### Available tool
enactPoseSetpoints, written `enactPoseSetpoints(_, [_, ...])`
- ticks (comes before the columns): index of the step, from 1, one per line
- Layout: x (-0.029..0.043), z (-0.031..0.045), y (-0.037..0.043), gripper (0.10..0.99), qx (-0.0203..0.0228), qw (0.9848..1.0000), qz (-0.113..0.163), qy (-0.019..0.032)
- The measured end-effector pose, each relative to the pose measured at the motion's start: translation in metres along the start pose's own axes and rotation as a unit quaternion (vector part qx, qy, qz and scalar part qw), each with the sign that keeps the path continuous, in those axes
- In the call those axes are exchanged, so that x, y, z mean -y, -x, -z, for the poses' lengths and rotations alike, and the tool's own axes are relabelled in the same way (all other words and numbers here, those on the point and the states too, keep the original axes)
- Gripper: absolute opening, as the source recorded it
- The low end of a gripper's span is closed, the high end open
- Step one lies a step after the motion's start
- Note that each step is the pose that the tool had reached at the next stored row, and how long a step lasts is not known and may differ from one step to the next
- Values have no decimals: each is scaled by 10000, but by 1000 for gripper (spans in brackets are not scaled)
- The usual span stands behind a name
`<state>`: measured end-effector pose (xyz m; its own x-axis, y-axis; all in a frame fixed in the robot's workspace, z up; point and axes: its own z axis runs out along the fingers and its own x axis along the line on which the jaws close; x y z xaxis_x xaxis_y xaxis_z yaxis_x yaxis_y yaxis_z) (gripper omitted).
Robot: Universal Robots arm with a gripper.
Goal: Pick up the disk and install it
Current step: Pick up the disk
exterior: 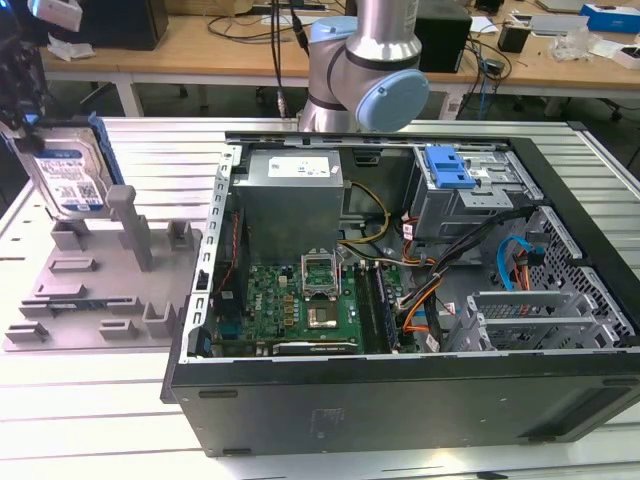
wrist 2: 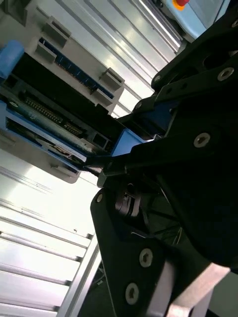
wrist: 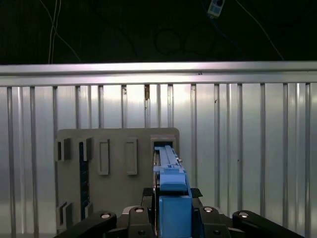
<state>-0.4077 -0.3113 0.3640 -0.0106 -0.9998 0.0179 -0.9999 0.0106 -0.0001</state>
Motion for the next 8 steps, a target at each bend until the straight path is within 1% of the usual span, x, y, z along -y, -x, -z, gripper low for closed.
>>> enactPoseSetpoints(1, [0,51,-1,365,0,10000,0,0])
enactPoseSetpoints(2, [0,124,-2,365,0,10000,0,1])
enactPoseSetpoints(8, [2,406,-7,365,0,10000,0,0])
